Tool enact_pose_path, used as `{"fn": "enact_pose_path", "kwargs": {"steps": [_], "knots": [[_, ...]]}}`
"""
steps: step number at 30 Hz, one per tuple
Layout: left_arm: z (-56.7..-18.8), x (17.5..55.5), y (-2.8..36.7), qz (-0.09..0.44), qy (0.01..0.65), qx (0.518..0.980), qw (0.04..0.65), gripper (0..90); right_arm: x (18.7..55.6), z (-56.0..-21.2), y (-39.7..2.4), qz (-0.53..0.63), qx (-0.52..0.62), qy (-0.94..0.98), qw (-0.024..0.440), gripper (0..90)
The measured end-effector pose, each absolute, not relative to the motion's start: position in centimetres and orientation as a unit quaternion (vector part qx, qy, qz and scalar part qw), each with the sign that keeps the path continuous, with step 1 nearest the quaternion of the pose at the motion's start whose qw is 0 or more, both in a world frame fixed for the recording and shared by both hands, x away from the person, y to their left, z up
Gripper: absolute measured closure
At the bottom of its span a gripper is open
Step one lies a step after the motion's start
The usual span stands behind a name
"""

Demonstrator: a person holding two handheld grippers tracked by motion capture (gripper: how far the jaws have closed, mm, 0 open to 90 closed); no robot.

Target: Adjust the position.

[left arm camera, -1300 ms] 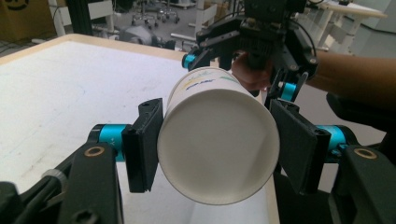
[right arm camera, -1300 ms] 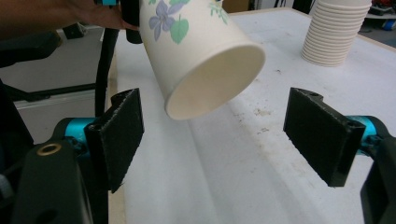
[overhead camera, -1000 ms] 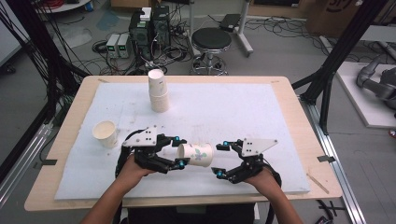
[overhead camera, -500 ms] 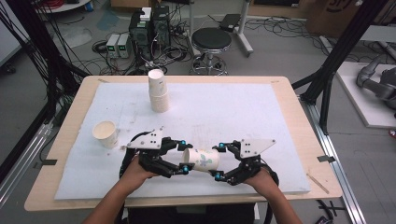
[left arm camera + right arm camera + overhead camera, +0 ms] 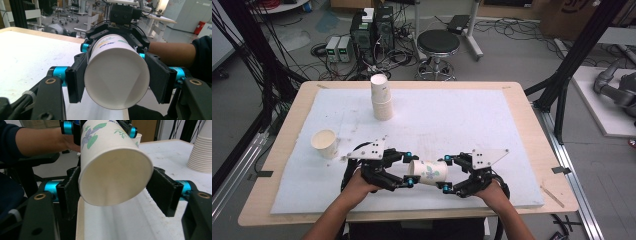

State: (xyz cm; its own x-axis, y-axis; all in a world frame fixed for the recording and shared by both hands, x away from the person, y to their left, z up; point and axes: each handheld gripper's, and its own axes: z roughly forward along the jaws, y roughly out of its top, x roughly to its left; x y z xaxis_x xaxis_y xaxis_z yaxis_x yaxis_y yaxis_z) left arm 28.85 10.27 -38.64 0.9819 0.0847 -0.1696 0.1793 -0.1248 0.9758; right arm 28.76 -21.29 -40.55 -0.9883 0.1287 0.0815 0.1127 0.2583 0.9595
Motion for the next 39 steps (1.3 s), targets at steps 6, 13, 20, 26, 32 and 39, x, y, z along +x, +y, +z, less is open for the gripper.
{"fn": "enact_pose_path", "kwargs": {"steps": [6, 13, 20, 26, 32, 39], "knots": [[-38.9, 28.8, 10.4, -0.04, 0.092, 0.748, 0.656, 37.5, 28.8, -40.6, -21.3, 0.605, 0.077, 0.792, 0.001, 33.3], [-39.3, 28.8, 10.5, -0.043, 0.097, 0.75, 0.653, 36.9, 28.9, -40.5, -21.4, 0.606, 0.081, 0.791, -0.006, 34.2], [-39.3, 28.7, 10.3, -0.031, 0.113, 0.766, 0.633, 18.0, 28.9, -40.4, -21.5, 0.597, 0.085, 0.797, -0.004, 34.4], [-39.0, 28.9, 11.0, -0.009, 0.123, 0.78, 0.614, 15.9, 29.1, -39.8, -21.7, 0.577, 0.097, 0.811, 0.011, 34.3], [-38.7, 29.0, 11.4, 0.015, 0.128, 0.796, 0.592, 15.9, 29.3, -39.1, -21.2, 0.532, 0.097, 0.841, 0.033, 34.3], [-38.6, 29.2, 11.2, 0.026, 0.131, 0.811, 0.569, 15.9, 29.8, -38.2, -20.3, 0.484, 0.086, 0.87, 0.044, 34.3]]}}
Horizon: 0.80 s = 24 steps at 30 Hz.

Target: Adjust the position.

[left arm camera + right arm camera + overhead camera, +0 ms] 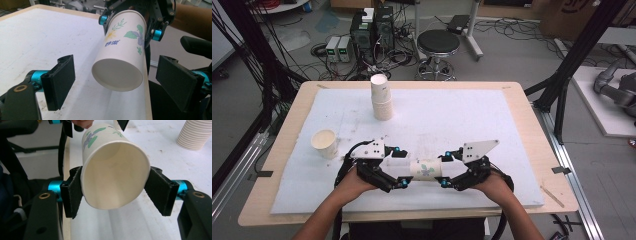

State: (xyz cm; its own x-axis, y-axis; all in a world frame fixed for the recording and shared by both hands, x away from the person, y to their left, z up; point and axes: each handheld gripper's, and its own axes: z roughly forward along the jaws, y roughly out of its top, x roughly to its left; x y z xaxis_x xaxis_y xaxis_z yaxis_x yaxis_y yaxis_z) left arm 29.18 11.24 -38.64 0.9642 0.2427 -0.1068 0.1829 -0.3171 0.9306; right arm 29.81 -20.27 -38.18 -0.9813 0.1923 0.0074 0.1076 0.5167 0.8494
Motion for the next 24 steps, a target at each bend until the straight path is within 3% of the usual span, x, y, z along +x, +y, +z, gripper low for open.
{"fn": "enact_pose_path", "kwargs": {"steps": [24], "knots": [[-38.3, 29.5, 9.2, 0.057, 0.098, 0.876, 0.469, 16.6, 30.7, -35.2, -17.4, 0.355, 0.044, 0.931, 0.073, 34.2]]}}
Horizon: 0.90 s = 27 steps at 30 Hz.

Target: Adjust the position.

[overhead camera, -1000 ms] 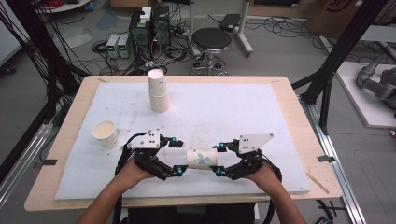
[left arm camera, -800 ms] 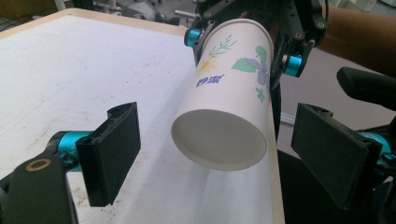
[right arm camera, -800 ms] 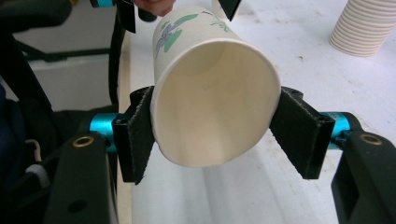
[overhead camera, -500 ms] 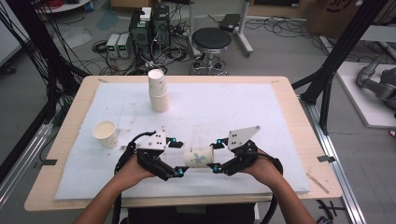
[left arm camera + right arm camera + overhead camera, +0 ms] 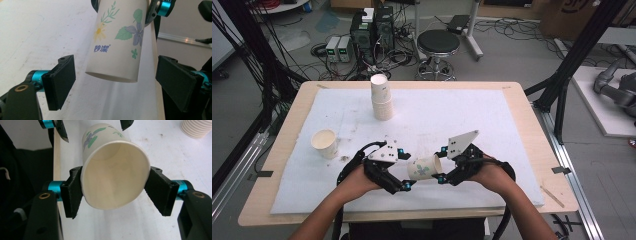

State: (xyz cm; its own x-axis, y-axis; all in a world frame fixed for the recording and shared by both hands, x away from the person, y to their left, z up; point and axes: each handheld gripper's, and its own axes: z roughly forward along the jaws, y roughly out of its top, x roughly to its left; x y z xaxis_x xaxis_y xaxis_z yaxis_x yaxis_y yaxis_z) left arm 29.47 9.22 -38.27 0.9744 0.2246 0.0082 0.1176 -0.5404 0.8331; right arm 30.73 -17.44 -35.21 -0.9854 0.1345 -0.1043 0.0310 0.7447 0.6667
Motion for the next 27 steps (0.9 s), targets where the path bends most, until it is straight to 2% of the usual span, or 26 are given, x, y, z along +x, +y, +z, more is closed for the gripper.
{"fn": "enact_pose_path", "kwargs": {"steps": [9, 27], "knots": [[-38.4, 29.6, 8.5, 0.057, 0.091, 0.888, 0.447, 17.2, 30.7, -34.1, -15.3, 0.295, 0.013, 0.952, 0.082, 34.2], [-38.8, 29.8, 7.4, 0.052, 0.087, 0.906, 0.411, 21.9, 30.6, -34.1, -13.1, 0.239, -0.011, 0.968, 0.081, 34.1]]}}
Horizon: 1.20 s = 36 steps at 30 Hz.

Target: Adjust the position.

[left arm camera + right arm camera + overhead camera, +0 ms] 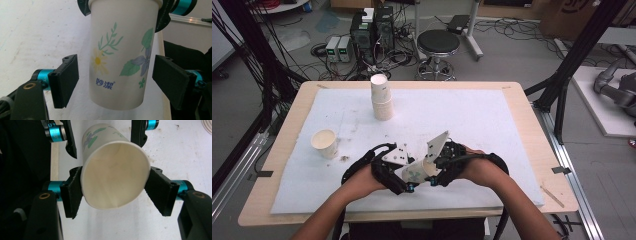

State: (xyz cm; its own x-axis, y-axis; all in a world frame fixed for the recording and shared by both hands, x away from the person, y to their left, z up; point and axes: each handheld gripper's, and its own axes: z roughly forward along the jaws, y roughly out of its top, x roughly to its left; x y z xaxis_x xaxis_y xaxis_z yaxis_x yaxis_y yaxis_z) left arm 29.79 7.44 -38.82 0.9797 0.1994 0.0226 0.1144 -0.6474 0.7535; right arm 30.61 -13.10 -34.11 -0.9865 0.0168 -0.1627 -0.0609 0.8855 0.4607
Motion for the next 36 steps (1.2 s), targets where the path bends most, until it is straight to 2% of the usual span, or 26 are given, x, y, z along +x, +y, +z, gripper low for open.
{"fn": "enact_pose_path", "kwargs": {"steps": [11, 13, 14, 24, 27, 30, 34, 36], "knots": [[-39.0, 30.0, 7.1, 0.044, 0.088, 0.91, 0.403, 27.8, 30.4, -34.3, -12.5, 0.222, -0.022, 0.971, 0.082, 33.7], [-39.0, 30.0, 7.1, 0.038, 0.083, 0.911, 0.402, 30.9, 30.4, -34.3, -12.5, 0.221, -0.023, 0.971, 0.084, 33.6], [-39.0, 29.9, 7.0, 0.035, 0.079, 0.911, 0.403, 35.5, 30.4, -34.2, -12.5, 0.223, -0.023, 0.971, 0.083, 33.5], [-39.5, 29.7, 6.9, 0.028, 0.082, 0.905, 0.418, 36.9, 30.5, -34.2, -12.7, 0.242, -0.02, 0.967, 0.069, 33.5], [-39.7, 29.6, 7.2, 0.03, 0.088, 0.898, 0.429, 36.7, 30.7, -34.1, -13.0, 0.272, -0.007, 0.96, 0.059, 29.5], [-40.0, 29.7, 7.7, 0.027, 0.099, 0.889, 0.446, 36.7, 31.2, -33.9, -14.0, 0.348, 0.04, 0.936, 0.039, 21.6], [-40.5, 29.7, 8.6, 0.029, 0.121, 0.873, 0.471, 36.5, 31.2, -33.5, -15.3, 0.408, 0.064, 0.91, 0.03, 21.6], [-40.8, 29.7, 9.2, 0.029, 0.135, 0.863, 0.487, 36.2, 31.2, -33.5, -16.7, 0.443, 0.086, 0.891, 0.04, 21.6]]}}
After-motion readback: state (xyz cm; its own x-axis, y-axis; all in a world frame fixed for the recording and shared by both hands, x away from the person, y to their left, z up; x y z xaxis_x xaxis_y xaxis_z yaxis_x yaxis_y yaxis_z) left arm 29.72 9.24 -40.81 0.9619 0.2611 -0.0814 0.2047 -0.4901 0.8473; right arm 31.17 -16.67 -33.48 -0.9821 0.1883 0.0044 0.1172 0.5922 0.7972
